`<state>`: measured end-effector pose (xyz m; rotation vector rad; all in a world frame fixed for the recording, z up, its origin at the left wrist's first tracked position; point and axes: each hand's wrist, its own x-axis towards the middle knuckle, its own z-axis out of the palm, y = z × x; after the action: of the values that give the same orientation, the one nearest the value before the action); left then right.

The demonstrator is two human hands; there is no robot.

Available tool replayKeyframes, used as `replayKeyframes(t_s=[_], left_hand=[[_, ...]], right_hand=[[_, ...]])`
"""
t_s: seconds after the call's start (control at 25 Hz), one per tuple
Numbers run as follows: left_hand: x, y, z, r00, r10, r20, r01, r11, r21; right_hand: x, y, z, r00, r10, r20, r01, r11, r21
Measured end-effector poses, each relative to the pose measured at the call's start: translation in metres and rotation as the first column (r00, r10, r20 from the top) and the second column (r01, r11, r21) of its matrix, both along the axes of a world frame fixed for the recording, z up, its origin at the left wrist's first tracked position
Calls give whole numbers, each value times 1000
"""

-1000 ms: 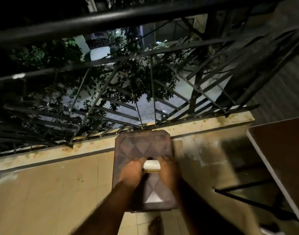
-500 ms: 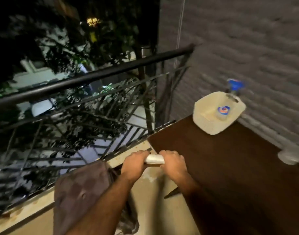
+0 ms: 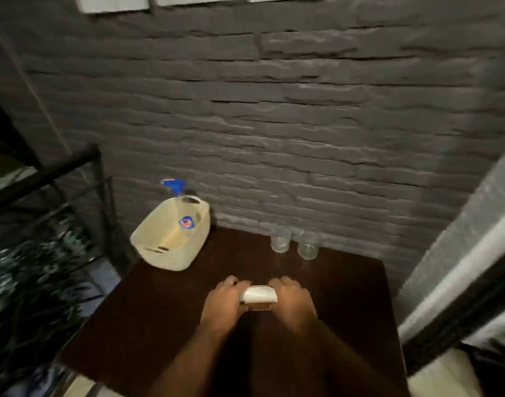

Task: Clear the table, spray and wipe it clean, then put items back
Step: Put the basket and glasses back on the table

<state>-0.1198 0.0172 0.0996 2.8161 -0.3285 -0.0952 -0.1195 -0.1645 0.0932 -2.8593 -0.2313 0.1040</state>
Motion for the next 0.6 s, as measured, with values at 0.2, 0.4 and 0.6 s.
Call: replayKeyframes(t_s=[0.2,0.4,0.6], left_hand=[[58,-87,-19,968,-248,-50,249,968,16],[92,-155,-40,920,-382,-84,381,924,-29],[127,-211,-67,916,-378,-132,364,924,-121]], right_hand=[[15,-82,-11,964,-243,-107,244,970,-4],[22,-143,-28,900,-384,-208,401,915,43],[50,-196,-46,875,-426,-231,449,892,55]])
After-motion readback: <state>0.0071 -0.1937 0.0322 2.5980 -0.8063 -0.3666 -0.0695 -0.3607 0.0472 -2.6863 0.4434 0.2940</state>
